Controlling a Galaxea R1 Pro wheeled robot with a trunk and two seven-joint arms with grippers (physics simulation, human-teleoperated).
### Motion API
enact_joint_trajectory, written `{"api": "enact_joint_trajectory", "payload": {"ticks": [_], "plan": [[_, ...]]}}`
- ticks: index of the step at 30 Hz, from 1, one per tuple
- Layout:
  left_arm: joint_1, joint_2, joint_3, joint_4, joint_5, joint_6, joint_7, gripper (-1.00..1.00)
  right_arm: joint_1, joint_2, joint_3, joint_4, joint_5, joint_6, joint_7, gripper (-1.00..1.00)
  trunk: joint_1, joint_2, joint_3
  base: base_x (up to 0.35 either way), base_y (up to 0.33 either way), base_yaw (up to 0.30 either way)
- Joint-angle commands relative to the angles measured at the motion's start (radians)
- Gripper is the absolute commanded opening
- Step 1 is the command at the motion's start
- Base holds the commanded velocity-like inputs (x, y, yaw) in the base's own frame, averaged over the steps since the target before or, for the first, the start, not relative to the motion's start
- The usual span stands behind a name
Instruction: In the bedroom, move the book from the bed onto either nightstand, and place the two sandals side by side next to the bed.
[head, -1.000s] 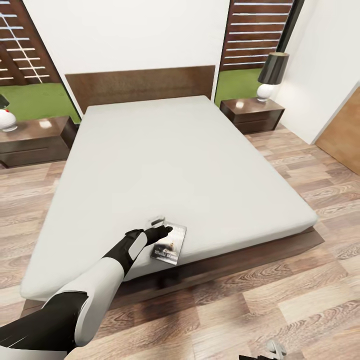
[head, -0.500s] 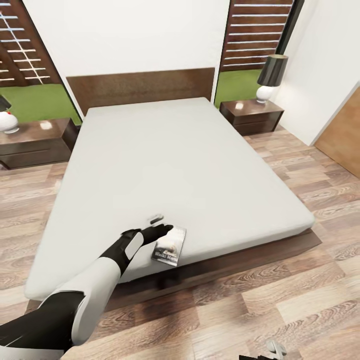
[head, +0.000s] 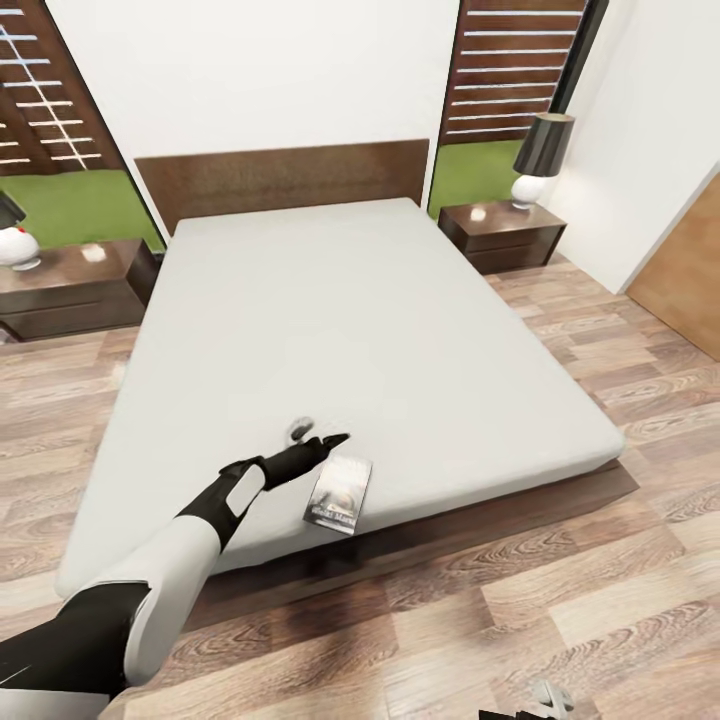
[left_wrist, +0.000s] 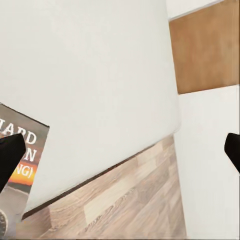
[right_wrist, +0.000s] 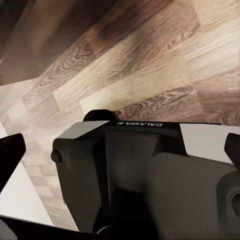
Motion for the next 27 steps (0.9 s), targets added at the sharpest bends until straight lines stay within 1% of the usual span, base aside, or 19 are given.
{"api": "enact_joint_trajectory", "payload": {"ticks": [1,2,4,6,8,9,10,12,13,14,16,17,18,19,20,21,24,25,27], "plan": [[0.000,0.002,0.005,0.009,0.005,0.023,-0.054,1.00,-0.001,0.000,0.007,0.003,-0.011,0.005,0.005,1.00,-0.004,0.007,0.003,0.000,0.000,0.000],[0.000,0.002,0.005,0.013,0.005,0.030,-0.078,1.00,-0.001,0.000,0.007,0.003,-0.011,0.005,0.005,1.00,-0.008,0.014,0.006,0.000,0.000,0.000],[0.000,0.005,0.003,0.026,0.004,0.057,-0.166,1.00,-0.001,0.000,0.007,0.003,-0.011,0.004,0.004,1.00,-0.015,0.028,0.012,0.000,0.000,0.000],[0.004,0.009,-0.006,0.041,-0.004,0.082,-0.232,1.00,-0.001,0.000,0.007,0.003,-0.011,0.004,0.004,1.00,-0.023,0.042,0.018,0.000,0.000,0.000],[0.012,0.016,-0.020,0.058,-0.022,0.091,-0.256,1.00,-0.001,0.000,0.007,0.003,-0.011,0.004,0.004,1.00,-0.031,0.056,0.025,0.000,0.000,0.000],[0.025,0.029,-0.046,0.089,-0.058,0.098,-0.283,1.00,-0.001,0.000,0.007,0.003,-0.011,0.004,0.004,1.00,-0.035,0.063,0.028,0.000,0.000,0.000],[0.035,0.039,-0.062,0.113,-0.086,0.100,-0.302,1.00,-0.001,0.000,0.007,0.003,-0.011,0.004,0.004,1.00,-0.038,0.070,0.031,0.000,0.000,0.000],[0.057,0.063,-0.081,0.163,-0.144,0.096,-0.358,1.00,-0.001,0.000,0.007,0.003,-0.011,0.005,0.005,1.00,-0.046,0.084,0.037,0.000,0.000,0.000],[0.080,0.088,-0.088,0.200,-0.188,0.073,-0.415,1.00,-0.001,0.000,0.007,0.003,-0.014,0.005,0.007,1.00,-0.050,0.091,0.040,0.000,0.000,0.000],[0.097,0.107,-0.090,0.222,-0.216,0.042,-0.452,1.00,-0.001,0.000,0.007,0.003,-0.015,0.006,0.007,1.00,-0.054,0.098,0.043,0.000,0.000,0.000],[0.132,0.141,-0.093,0.263,-0.256,-0.041,-0.508,1.00,-0.001,0.000,0.006,0.003,-0.017,0.006,0.008,1.00,-0.061,0.112,0.050,0.000,0.000,0.000],[0.146,0.156,-0.093,0.285,-0.268,-0.081,-0.525,1.00,-0.001,0.000,0.005,0.002,-0.018,0.006,0.008,1.00,-0.065,0.119,0.053,0.000,0.000,0.000],[0.153,0.163,-0.094,0.294,-0.272,-0.099,-0.531,1.00,-0.001,0.000,0.004,0.002,-0.019,0.006,0.008,1.00,-0.069,0.126,0.056,0.000,0.000,0.000],[0.168,0.176,-0.094,0.307,-0.277,-0.130,-0.540,1.00,-0.001,0.000,0.003,0.002,-0.019,0.006,0.008,1.00,-0.073,0.133,0.059,0.000,0.000,0.000],[0.203,0.195,-0.094,0.317,-0.283,-0.166,-0.547,1.00,-0.001,0.000,0.000,0.001,-0.019,0.007,0.007,1.00,-0.077,0.140,0.062,0.000,0.000,0.000],[0.229,0.207,-0.094,0.320,-0.285,-0.186,-0.550,1.00,-0.001,0.000,-0.001,0.001,-0.020,0.007,0.007,1.00,-0.081,0.147,0.065,0.000,0.000,0.000],[0.273,0.229,-0.094,0.325,-0.287,-0.235,-0.552,1.00,-0.001,0.000,-0.003,0.000,-0.020,0.007,0.006,1.00,-0.092,0.168,0.075,0.000,0.000,0.000],[0.278,0.233,-0.094,0.326,-0.287,-0.245,-0.552,1.00,-0.001,0.000,-0.003,0.000,-0.020,0.007,0.006,1.00,-0.096,0.175,0.078,0.000,0.000,0.000],[0.292,0.250,-0.094,0.327,-0.286,-0.280,-0.552,1.00,-0.001,0.000,-0.003,-0.002,-0.020,0.006,0.005,1.00,-0.104,0.189,0.084,0.000,0.000,0.000]]}}
